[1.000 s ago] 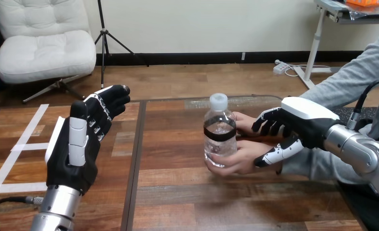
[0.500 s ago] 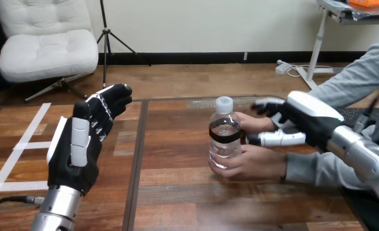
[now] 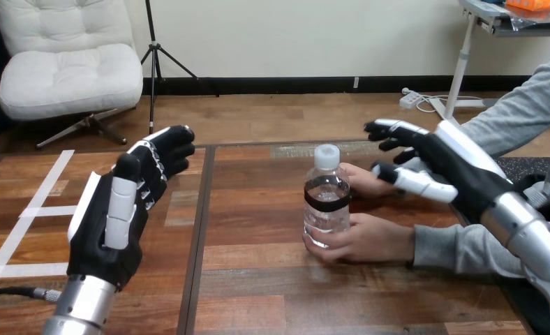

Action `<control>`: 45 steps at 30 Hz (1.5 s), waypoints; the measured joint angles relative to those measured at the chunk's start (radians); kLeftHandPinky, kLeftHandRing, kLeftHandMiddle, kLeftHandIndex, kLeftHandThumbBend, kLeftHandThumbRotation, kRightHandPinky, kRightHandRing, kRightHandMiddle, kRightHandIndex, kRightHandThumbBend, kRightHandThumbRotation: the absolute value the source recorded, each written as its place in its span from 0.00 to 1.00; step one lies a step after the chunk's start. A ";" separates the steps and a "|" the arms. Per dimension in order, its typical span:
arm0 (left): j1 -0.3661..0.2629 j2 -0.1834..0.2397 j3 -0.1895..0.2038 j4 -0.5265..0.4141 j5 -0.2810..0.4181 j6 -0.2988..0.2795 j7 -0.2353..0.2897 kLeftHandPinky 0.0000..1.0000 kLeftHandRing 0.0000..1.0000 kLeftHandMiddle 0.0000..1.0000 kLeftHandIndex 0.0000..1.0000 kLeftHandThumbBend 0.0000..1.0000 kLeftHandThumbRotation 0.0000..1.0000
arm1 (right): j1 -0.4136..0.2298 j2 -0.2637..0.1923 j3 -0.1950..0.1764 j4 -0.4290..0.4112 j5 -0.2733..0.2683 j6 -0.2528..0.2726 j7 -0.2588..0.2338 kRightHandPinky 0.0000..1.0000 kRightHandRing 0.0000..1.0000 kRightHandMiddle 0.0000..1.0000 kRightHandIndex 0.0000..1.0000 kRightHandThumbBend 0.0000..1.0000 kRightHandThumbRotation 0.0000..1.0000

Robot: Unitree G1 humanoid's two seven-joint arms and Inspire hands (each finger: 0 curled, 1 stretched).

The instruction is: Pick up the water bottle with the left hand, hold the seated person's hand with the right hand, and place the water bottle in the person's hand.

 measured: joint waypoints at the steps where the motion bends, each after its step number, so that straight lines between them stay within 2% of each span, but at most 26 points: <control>1: 0.006 0.001 0.000 -0.007 0.002 0.000 -0.001 0.81 0.83 0.83 0.77 0.84 1.00 | 0.011 0.005 -0.009 -0.010 0.021 -0.003 0.006 0.77 0.84 0.86 0.86 1.00 1.00; 9: 0.050 0.005 -0.001 -0.076 0.019 0.002 0.003 0.79 0.83 0.82 0.78 0.87 0.98 | 0.099 0.051 -0.070 -0.107 0.215 0.006 0.090 0.83 0.88 0.87 0.88 1.00 1.00; 18: 0.102 0.004 -0.001 -0.140 0.049 0.002 0.032 0.79 0.82 0.81 0.79 0.89 0.95 | 0.216 0.108 -0.103 -0.254 0.379 0.061 0.163 0.85 0.90 0.89 0.91 1.00 1.00; 27: 0.152 0.000 -0.001 -0.164 0.051 0.002 0.038 0.81 0.82 0.82 0.81 0.87 0.94 | 0.331 0.163 -0.103 -0.398 0.468 0.141 0.175 0.89 0.91 0.90 0.91 1.00 1.00; 34: 0.187 -0.006 -0.001 -0.166 0.050 0.003 0.038 0.83 0.84 0.83 0.81 0.85 0.95 | 0.418 0.205 -0.102 -0.506 0.531 0.220 0.171 0.98 0.96 0.95 0.96 1.00 1.00; 45: 0.211 -0.013 -0.001 -0.166 0.040 0.014 0.041 0.90 0.86 0.84 0.83 0.84 0.96 | 0.532 0.274 -0.098 -0.657 0.595 0.337 0.135 1.00 0.97 0.96 0.98 1.00 1.00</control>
